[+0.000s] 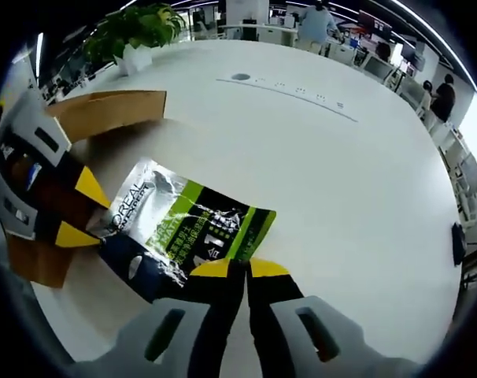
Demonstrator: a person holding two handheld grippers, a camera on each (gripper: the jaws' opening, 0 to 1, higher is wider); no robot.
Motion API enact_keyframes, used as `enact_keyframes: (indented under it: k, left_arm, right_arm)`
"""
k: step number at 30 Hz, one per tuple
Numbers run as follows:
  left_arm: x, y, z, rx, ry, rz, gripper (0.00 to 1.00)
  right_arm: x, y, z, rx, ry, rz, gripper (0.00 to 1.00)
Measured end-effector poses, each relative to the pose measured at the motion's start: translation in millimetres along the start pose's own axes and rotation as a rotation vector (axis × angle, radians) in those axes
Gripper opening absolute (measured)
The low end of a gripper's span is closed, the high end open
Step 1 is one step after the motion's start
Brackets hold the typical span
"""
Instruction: Operate the shoe box by opening the lid, removing the specified soft item, and placing it in the target area until the item is outside and the box remains undamaged.
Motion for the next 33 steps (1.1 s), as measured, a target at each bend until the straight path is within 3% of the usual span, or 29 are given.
enact_keyframes:
  k: [6, 14, 17, 28, 33]
  left_arm:
    - [-18, -8.9, -1.0, -0.067, 0.014, -0.091, 0.20]
    - [-40, -12.1, -0.9, -0.122, 0.024, -0.169, 0.23]
    - [-49, -9.7, -0.6, -0.136, 0.030, -0.197, 0.28]
    - [-82, 5.2, 5.1, -0.239, 0.036, -0.314, 0.30]
    - [-92, 19.0, 8.7, -0.255, 0.026, -0.335, 0.32]
  right_arm:
    - [-1, -0.3, 0, -0.004, 0.007, 0.000, 0.06]
    - [-7, -2.3, 2, -0.034, 0.029, -0.006, 0.13]
    - [-11, -7.2, 3, -0.058, 0.046, -0.027, 0.17]
    - [-36, -23.6, 11, -0.081, 0.068, -0.096, 0.23]
    - [-50, -29.5, 19, -0.082, 0.053, -0.120, 0.27]
Point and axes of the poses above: the point that each gripper's makers call its tool centre point, and the gripper's own axes: x roughly forward along the fingers, z roughly to its left, y roughly out of its underside, the point moved 5 cm from there along -x, roughly backward along the fingers, and after that the axes turned 4 degrees about -z, right-handed, at the moved point
